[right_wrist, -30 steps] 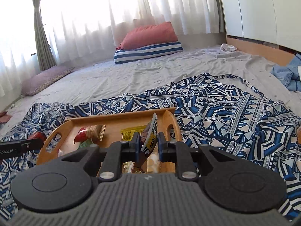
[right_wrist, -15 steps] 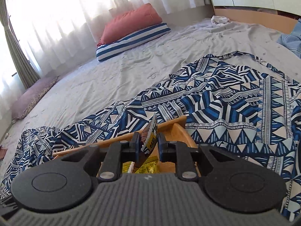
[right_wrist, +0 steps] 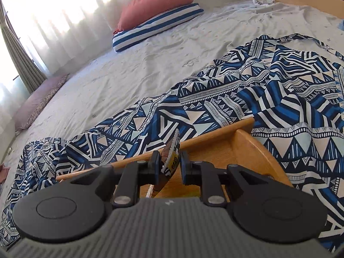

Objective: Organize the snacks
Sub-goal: 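Carry both bars onto the tray and open both grippers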

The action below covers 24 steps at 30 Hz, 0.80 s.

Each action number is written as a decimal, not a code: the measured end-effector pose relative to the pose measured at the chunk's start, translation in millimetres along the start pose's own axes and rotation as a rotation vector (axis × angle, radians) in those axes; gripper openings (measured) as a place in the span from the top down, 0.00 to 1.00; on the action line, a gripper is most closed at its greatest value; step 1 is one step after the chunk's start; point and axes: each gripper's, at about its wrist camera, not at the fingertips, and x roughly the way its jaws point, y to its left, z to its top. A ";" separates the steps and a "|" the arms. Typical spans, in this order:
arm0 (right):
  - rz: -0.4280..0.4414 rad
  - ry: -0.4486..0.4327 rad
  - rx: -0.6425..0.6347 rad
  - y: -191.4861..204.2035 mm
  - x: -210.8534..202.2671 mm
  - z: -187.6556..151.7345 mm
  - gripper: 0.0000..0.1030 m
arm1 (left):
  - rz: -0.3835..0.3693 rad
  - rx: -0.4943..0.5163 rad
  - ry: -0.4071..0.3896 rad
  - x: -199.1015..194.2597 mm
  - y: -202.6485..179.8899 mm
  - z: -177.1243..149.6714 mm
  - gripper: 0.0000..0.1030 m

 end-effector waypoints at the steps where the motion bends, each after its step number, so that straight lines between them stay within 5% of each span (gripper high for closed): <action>1: -0.003 0.005 -0.005 0.0 2.0 -1.3 0.78 | -0.001 0.003 0.001 0.7 -0.9 -0.6 0.39; 12: -0.090 0.035 -0.106 1.6 8.3 -6.5 0.73 | 0.004 0.044 0.016 10.1 -12.2 -6.5 0.39; 24: -0.080 0.059 -0.133 -0.2 9.0 -6.5 0.65 | 0.020 0.079 0.012 13.8 -18.4 -10.2 0.38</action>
